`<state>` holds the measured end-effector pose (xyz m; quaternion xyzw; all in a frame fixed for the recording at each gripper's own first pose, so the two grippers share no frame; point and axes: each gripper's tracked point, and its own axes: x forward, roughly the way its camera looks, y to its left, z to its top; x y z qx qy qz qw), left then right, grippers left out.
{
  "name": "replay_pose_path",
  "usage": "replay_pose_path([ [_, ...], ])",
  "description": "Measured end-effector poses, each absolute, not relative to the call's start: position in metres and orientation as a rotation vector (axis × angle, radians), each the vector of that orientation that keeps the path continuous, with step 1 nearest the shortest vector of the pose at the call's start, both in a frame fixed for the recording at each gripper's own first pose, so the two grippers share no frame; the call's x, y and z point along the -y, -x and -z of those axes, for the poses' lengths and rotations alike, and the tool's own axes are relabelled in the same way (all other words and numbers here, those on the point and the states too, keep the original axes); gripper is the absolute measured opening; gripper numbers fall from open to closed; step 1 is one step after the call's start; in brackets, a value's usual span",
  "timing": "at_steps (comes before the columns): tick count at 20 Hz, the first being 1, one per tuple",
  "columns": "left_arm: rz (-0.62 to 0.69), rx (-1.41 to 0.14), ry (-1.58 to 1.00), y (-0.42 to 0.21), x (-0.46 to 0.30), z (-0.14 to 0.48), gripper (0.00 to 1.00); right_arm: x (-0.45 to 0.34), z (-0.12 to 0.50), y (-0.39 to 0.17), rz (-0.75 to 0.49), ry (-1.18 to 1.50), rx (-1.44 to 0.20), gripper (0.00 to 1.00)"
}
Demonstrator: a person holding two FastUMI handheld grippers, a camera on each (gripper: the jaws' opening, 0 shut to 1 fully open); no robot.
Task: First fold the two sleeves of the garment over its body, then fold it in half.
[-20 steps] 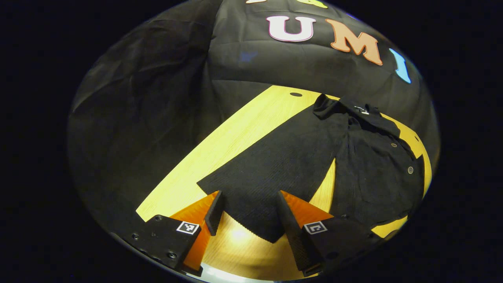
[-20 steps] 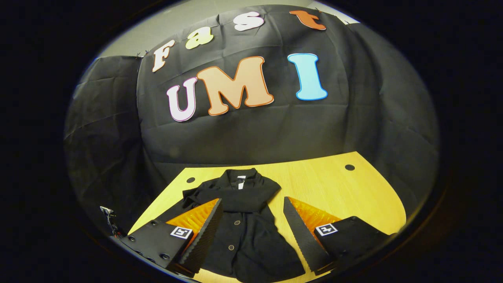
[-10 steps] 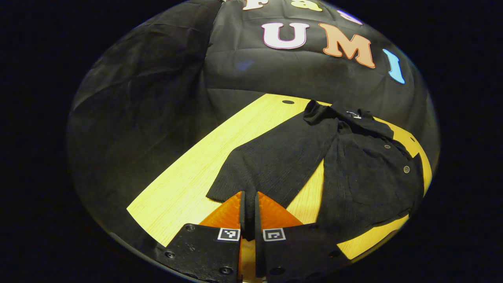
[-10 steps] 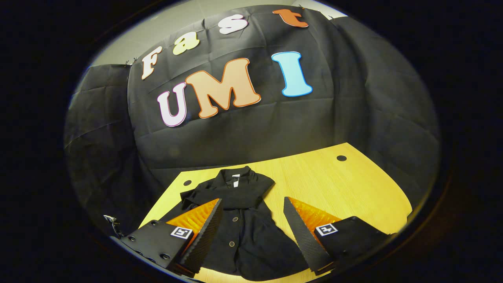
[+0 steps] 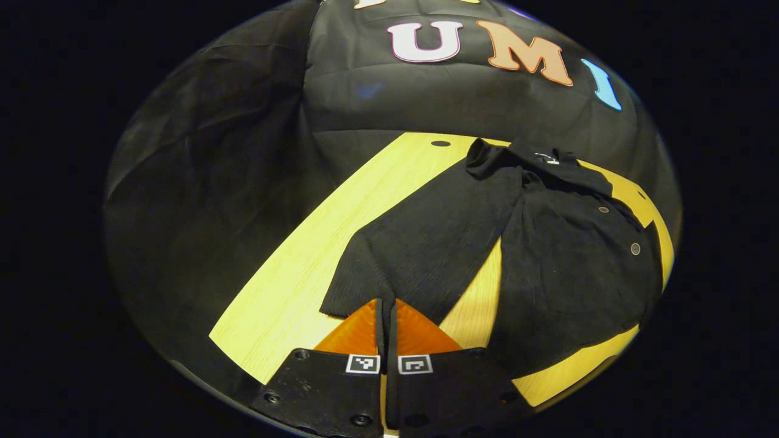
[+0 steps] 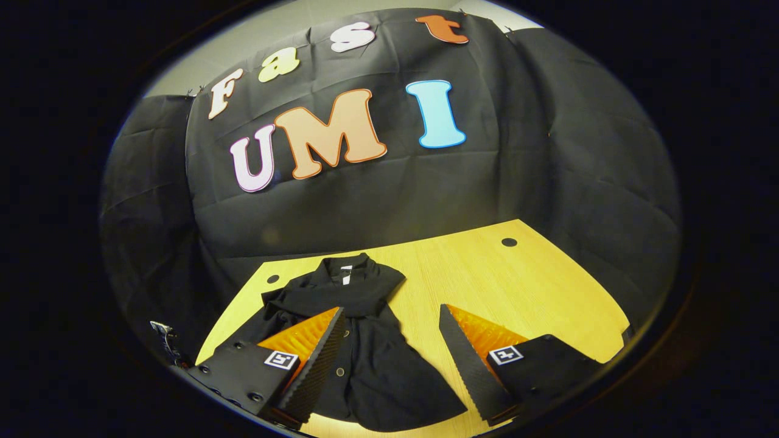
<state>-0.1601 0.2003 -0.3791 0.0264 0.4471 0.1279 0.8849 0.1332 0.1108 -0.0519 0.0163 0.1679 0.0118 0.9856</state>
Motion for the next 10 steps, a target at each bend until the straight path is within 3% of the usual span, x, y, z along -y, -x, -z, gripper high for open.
replay_pose_path([
  [5, -0.346, -0.958, 0.112, 0.154, -0.209, 0.37, 0.0, -0.093, 0.058, -0.127, 0.011, -0.032, -0.339, 0.97],
  [10, -0.359, -0.837, 0.135, 0.098, -0.224, 0.322, 0.0, -0.062, 0.056, -0.12, 0.064, -0.035, -0.33, 0.97],
])
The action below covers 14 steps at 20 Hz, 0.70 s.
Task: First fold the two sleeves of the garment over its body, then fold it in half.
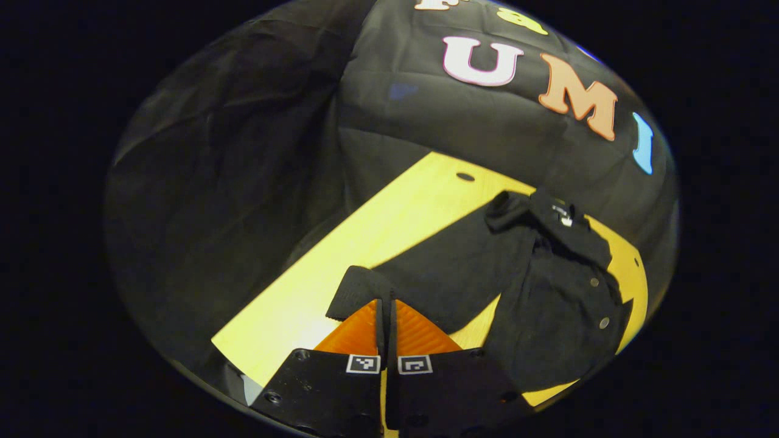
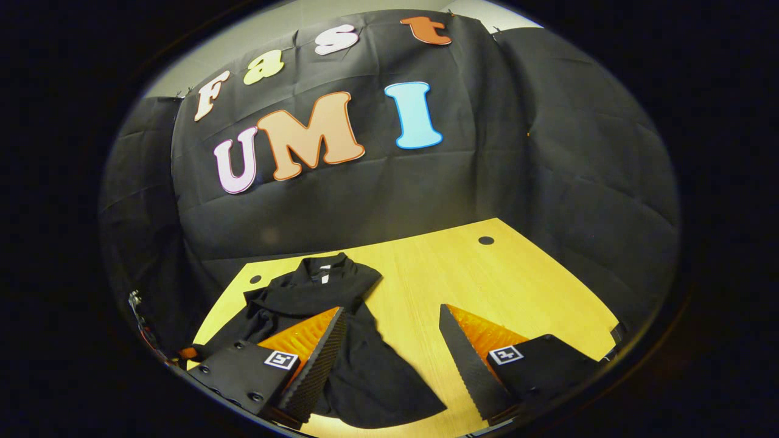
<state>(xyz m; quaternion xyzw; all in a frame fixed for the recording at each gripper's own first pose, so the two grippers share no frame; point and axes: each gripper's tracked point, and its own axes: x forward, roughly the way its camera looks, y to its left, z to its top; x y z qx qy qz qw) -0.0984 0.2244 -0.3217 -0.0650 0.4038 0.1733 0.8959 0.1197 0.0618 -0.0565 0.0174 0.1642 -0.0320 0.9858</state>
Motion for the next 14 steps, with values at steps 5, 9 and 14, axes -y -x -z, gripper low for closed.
replay_pose_path([
  [5, -0.287, -0.675, 0.042, 0.021, -0.215, 0.259, 0.0, -0.033, 0.07, -0.108, 0.122, -0.047, -0.345, 0.98],
  [9, -0.16, -0.533, -0.011, -0.046, -0.167, 0.22, 0.0, -0.021, 0.081, -0.103, 0.148, -0.078, -0.361, 0.98],
  [14, -0.002, -0.414, -0.041, -0.117, -0.085, 0.195, 0.0, -0.018, 0.097, -0.097, 0.163, -0.087, -0.401, 0.98],
])
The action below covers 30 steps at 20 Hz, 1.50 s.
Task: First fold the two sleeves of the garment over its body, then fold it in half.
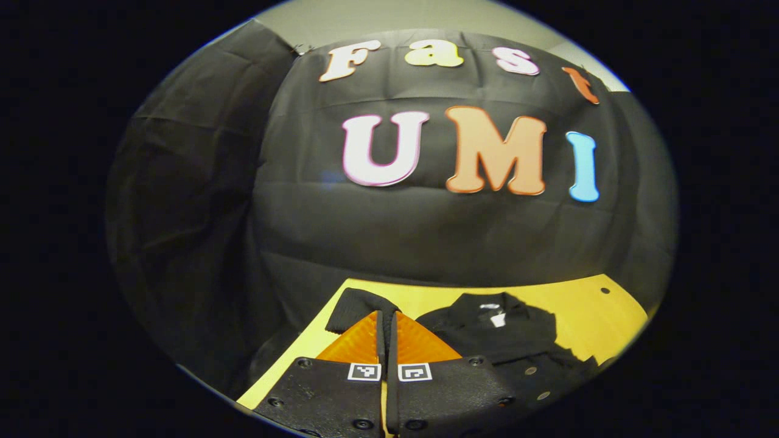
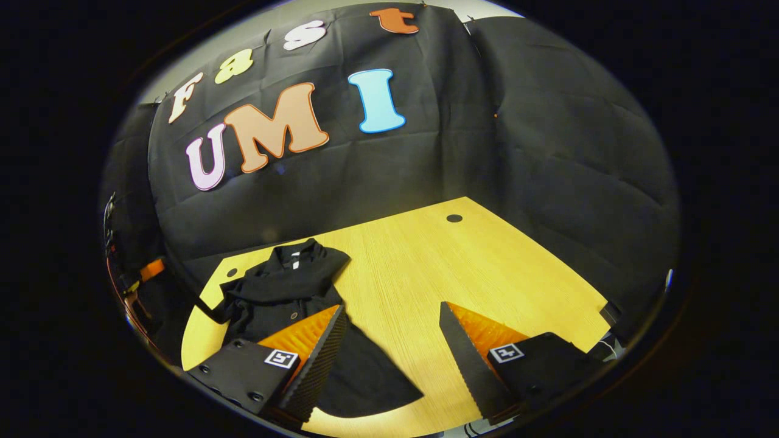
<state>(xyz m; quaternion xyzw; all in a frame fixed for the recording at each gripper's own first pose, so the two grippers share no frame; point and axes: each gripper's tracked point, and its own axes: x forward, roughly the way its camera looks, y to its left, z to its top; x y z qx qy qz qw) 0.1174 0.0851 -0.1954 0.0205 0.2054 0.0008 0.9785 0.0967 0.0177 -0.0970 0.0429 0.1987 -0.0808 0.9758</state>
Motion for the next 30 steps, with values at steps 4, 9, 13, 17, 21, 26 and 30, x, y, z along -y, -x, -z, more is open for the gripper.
replay_pose_path([
  [4, 0.124, -0.371, -0.103, -0.152, -0.021, 0.195, 0.0, -0.017, 0.108, -0.089, 0.173, -0.086, -0.426, 0.98],
  [9, 0.287, -0.381, -0.107, -0.174, 0.064, 0.219, 0.0, -0.024, 0.12, -0.079, 0.182, -0.139, -0.452, 0.97],
  [13, 0.387, -0.454, -0.05, -0.18, 0.125, 0.252, 0.0, -0.028, 0.13, -0.074, 0.198, -0.158, -0.469, 0.97],
  [17, 0.462, -0.517, -0.009, -0.177, 0.17, 0.284, 0.0, -0.038, 0.144, -0.066, 0.191, -0.179, -0.503, 0.98],
  [21, 0.499, -0.564, -0.001, -0.176, 0.205, 0.317, 0.0, -0.049, 0.158, -0.057, 0.161, -0.197, -0.563, 0.98],
  [26, 0.505, -0.644, 0.032, -0.173, 0.233, 0.36, 0.0, -0.038, 0.165, -0.045, 0.186, -0.197, -0.588, 0.98],
  [30, 0.503, -0.687, -0.001, -0.16, 0.228, 0.38, 0.01, -0.021, 0.171, -0.04, 0.203, -0.217, -0.605, 0.98],
])
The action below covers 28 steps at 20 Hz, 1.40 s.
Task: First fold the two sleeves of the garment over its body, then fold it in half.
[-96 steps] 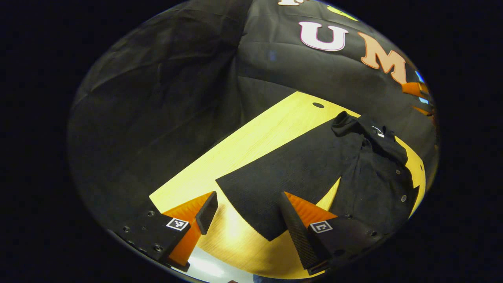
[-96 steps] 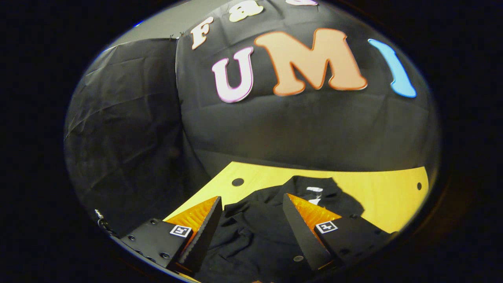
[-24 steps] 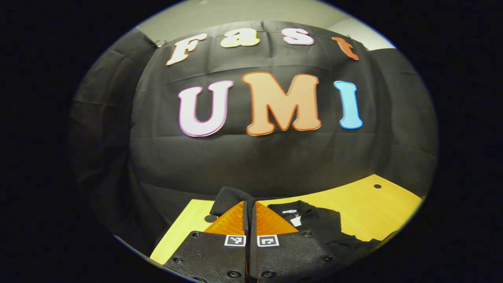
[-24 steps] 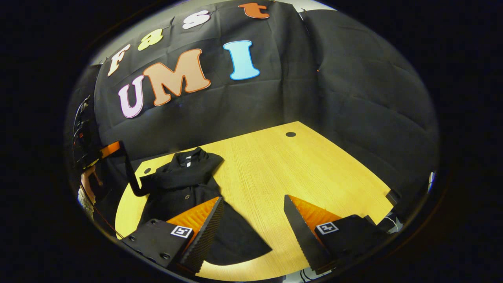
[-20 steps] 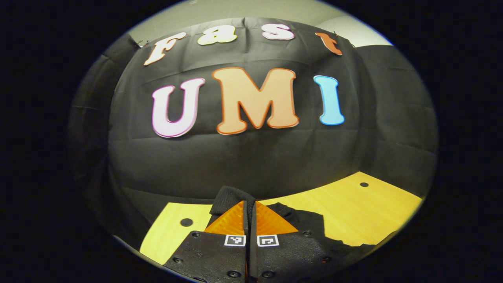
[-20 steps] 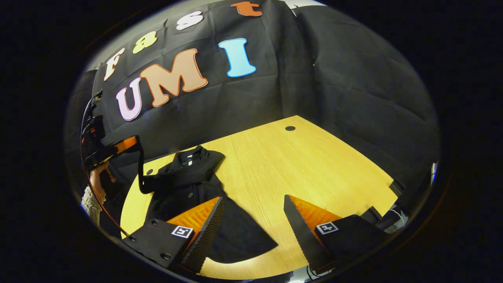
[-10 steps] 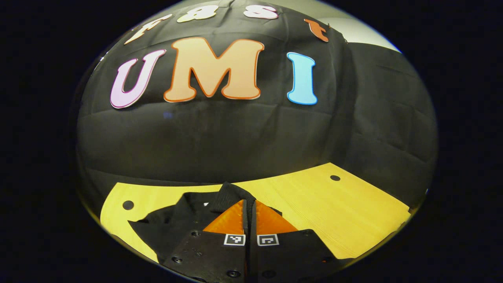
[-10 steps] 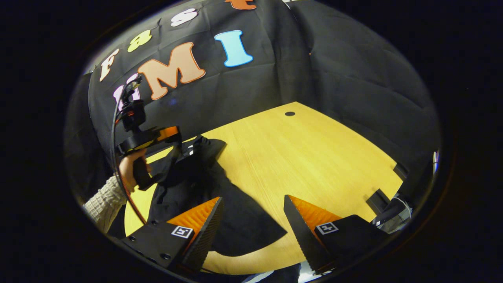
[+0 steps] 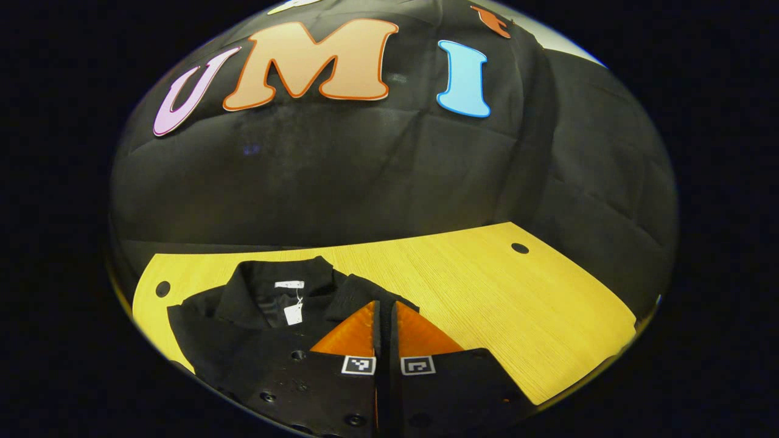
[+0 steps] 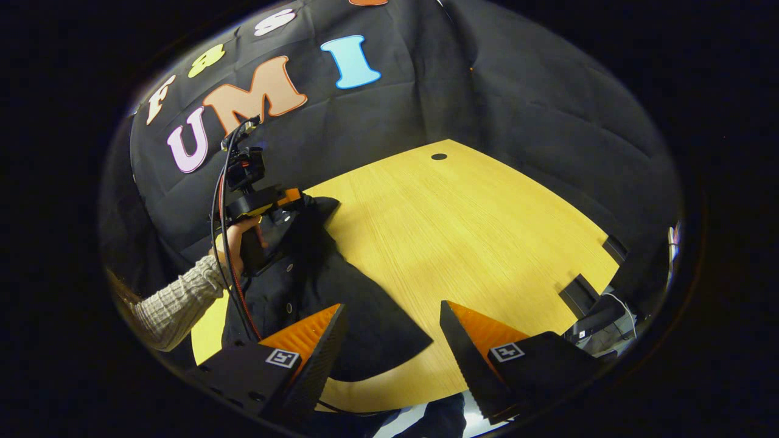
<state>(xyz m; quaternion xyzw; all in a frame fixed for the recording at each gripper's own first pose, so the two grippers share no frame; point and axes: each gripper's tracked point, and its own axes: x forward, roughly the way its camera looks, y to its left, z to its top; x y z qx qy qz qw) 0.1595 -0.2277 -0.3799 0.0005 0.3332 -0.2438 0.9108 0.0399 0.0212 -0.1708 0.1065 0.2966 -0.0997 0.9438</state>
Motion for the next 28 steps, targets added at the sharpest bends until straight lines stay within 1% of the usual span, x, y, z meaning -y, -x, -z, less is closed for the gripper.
replay_pose_path([
  [3, 0.511, -0.695, -0.009, -0.157, 0.237, 0.384, 0.04, -0.014, 0.17, -0.04, 0.21, -0.23, -0.599, 0.98],
  [5, 0.542, -0.718, 0.019, -0.147, 0.247, 0.383, 0.13, -0.012, 0.17, -0.041, 0.203, -0.223, -0.602, 0.98],
  [6, 0.549, -0.719, 0.045, -0.143, 0.252, 0.38, 0.31, -0.011, 0.171, -0.043, 0.193, -0.218, -0.608, 0.98],
  [8, 0.523, -0.706, 0.066, -0.141, 0.25, 0.371, 0.69, -0.012, 0.172, -0.044, 0.169, -0.203, -0.62, 0.98],
  [9, 0.505, -0.698, 0.073, -0.14, 0.248, 0.365, 0.74, -0.013, 0.171, -0.045, 0.154, -0.189, -0.619, 0.98],
  [10, 0.486, -0.683, 0.084, -0.14, 0.245, 0.357, 0.82, -0.013, 0.17, -0.045, 0.138, -0.171, -0.62, 0.92],
  [12, 0.443, -0.648, 0.106, -0.137, 0.235, 0.338, 0.91, -0.013, 0.171, -0.047, 0.103, -0.134, -0.623, 0.92],
  [13, 0.41, -0.627, 0.107, -0.137, 0.225, 0.328, 0.92, -0.014, 0.172, -0.047, 0.08, -0.119, -0.624, 0.98],
  [14, 0.381, -0.603, 0.106, -0.137, 0.215, 0.316, 0.94, -0.017, 0.172, -0.047, 0.055, -0.108, -0.623, 0.98],
  [15, 0.356, -0.579, 0.107, -0.134, 0.205, 0.303, 0.94, -0.019, 0.172, -0.047, 0.026, -0.099, -0.629, 0.92],
  [17, 0.316, -0.542, 0.108, -0.125, 0.181, 0.28, 0.94, -0.022, 0.173, -0.045, -0.025, -0.067, -0.633, 0.92],
  [18, 0.3, -0.533, 0.104, -0.118, 0.167, 0.269, 0.94, -0.022, 0.173, -0.044, -0.048, -0.049, -0.633, 0.98],
  [19, 0.27, -0.525, 0.094, -0.111, 0.149, 0.261, 0.94, -0.023, 0.175, -0.041, -0.077, -0.039, -0.638, 0.98],
  [20, 0.233, -0.515, 0.081, -0.103, 0.13, 0.252, 0.94, -0.025, 0.178, -0.04, -0.11, -0.035, -0.646, 0.92],
  [22, 0.165, -0.468, 0.061, -0.087, 0.091, 0.237, 0.94, -0.026, 0.184, -0.036, -0.17, -0.024, -0.658, 0.92],
  [24, 0.096, -0.478, 0.023, -0.06, 0.049, 0.236, 0.89, -0.026, 0.192, -0.033, -0.214, -0.013, -0.671, 0.92],
  [25, 0.06, -0.497, -0.003, -0.044, 0.028, 0.24, 0.89, -0.026, 0.197, -0.031, -0.232, -0.012, -0.676, 0.92],
  [26, 0.025, -0.508, -0.023, -0.028, 0.008, 0.241, 0.93, -0.027, 0.201, -0.031, -0.247, -0.011, -0.68, 0.92],
  [28, -0.034, -0.533, -0.046, 0.005, -0.023, 0.243, 0.93, -0.028, 0.21, -0.033, -0.272, -0.004, -0.694, 0.92],
])
